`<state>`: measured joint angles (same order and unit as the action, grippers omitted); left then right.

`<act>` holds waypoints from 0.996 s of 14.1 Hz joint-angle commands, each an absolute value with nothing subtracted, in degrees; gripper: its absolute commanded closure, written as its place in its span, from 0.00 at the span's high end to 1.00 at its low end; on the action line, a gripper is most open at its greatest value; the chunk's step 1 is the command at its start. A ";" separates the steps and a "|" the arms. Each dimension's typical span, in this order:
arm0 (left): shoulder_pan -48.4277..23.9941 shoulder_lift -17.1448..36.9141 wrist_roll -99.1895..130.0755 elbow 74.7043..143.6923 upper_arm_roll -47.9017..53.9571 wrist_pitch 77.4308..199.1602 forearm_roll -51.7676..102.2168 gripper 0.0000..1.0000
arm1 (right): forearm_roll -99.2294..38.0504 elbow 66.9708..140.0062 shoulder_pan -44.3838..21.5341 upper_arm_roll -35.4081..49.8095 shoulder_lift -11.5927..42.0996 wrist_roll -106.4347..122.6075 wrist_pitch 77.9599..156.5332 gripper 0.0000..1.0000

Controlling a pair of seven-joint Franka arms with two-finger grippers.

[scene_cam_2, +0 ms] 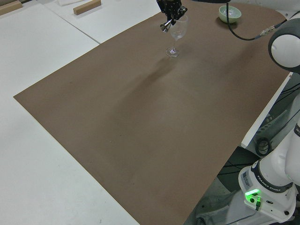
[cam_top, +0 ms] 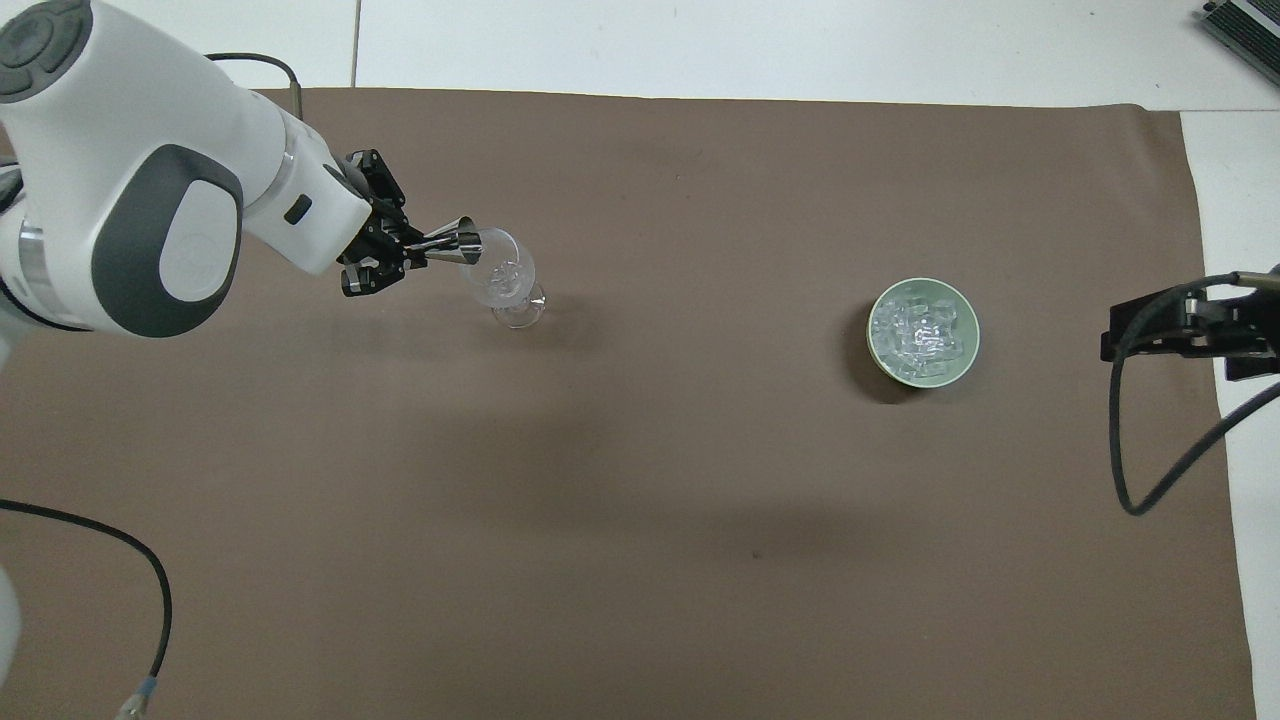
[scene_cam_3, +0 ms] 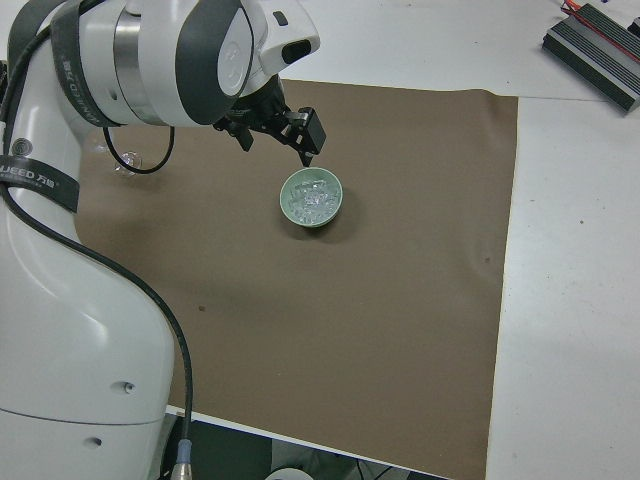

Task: Pour wine and add ice with both arms
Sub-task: 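Tilt the silver cup over the wine glass to pour with the left gripper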

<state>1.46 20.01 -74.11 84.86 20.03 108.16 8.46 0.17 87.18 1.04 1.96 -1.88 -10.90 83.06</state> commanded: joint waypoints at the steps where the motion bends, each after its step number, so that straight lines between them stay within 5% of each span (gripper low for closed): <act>1: -0.26 18.63 -69.01 84.99 19.34 107.93 5.89 0.00 | -0.44 87.45 1.50 2.37 -2.37 -10.02 83.32 1.00; 14: -4.13 17.75 -65.74 84.99 18.72 107.23 -2.11 0.00 | -0.44 87.54 1.14 2.81 -2.46 -10.11 83.32 1.00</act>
<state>-2.28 18.69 -67.21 84.86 19.98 108.01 -0.65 0.17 87.18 0.86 2.64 -1.88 -10.90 83.19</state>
